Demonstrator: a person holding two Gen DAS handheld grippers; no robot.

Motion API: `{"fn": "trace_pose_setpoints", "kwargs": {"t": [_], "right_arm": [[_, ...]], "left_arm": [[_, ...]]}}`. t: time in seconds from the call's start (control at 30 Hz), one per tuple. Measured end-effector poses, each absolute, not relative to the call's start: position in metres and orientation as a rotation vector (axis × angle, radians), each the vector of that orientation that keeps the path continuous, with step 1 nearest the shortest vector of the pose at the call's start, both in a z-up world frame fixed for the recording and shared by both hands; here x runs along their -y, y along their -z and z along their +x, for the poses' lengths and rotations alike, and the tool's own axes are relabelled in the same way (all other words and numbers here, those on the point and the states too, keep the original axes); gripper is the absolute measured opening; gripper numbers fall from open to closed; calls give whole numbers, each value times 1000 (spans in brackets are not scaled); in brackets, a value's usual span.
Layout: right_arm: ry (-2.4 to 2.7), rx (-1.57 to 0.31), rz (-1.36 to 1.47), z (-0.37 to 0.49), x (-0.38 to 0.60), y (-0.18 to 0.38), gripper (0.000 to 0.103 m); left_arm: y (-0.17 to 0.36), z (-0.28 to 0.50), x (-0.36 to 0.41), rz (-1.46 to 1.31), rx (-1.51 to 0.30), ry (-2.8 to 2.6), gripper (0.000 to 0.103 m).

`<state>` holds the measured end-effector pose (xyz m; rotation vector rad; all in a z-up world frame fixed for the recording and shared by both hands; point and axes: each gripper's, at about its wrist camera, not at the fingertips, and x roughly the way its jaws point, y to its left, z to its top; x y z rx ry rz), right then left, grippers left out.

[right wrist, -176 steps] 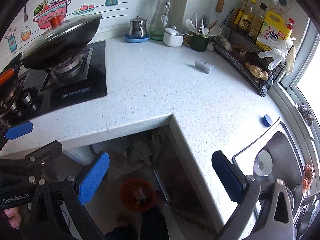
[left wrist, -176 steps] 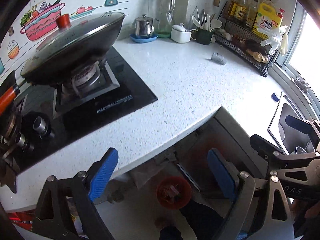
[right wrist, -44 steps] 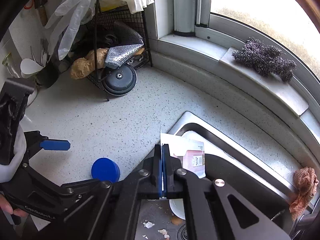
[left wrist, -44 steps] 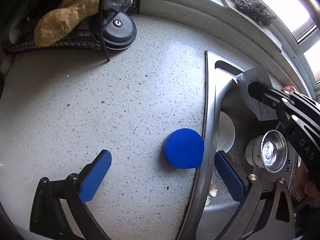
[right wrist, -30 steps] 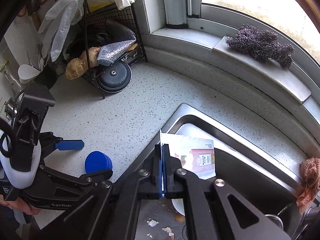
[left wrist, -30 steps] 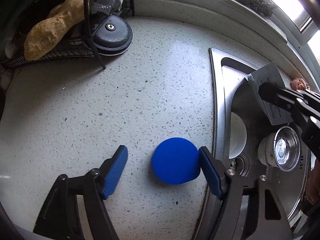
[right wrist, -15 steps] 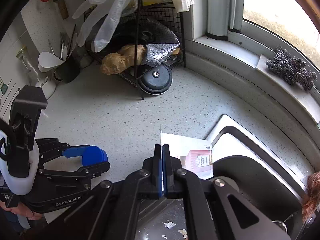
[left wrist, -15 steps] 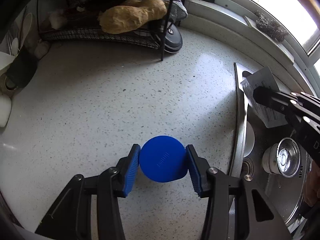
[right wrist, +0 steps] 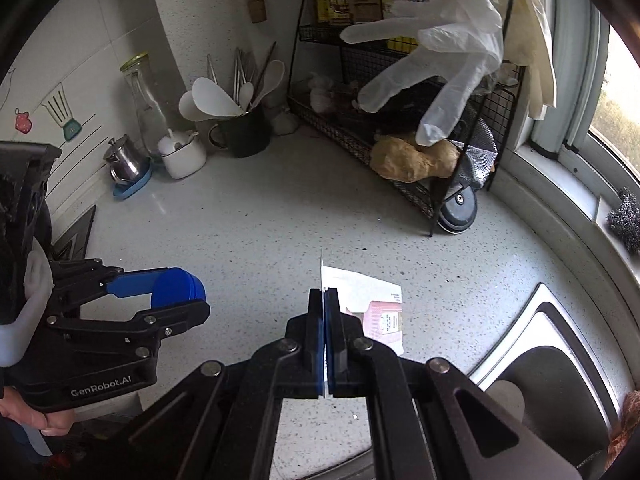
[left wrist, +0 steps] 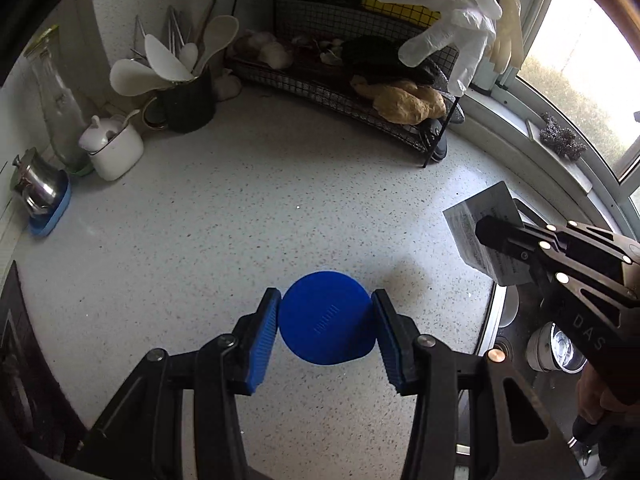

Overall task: Collect trash
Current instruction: 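Carry the blue cap and sachet down toward the red basin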

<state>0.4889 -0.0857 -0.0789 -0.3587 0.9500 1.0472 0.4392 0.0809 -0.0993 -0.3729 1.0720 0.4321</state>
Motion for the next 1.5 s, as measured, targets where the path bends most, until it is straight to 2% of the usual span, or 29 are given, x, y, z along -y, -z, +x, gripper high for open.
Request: {"fn": "trace_pose_setpoints", "kwargs": {"t": [0.5,0.87,1.13,1.5], "right_arm": [[-1240,-903,-407,360,66,60,0],[-1326,-910,-457,245,84,62,0],[-1338,-1016,-519,190,104,103,0],[-1303,-1182,-629,168,105,207,0]], "left_arm": [[64,269,-71,-414,-987,-620,44],[68,134,-25,-480,-986,-692,44],[117,69,7,-579,-1068,-722,44],[222,41,34,-721,-1187,-694,44]]}}
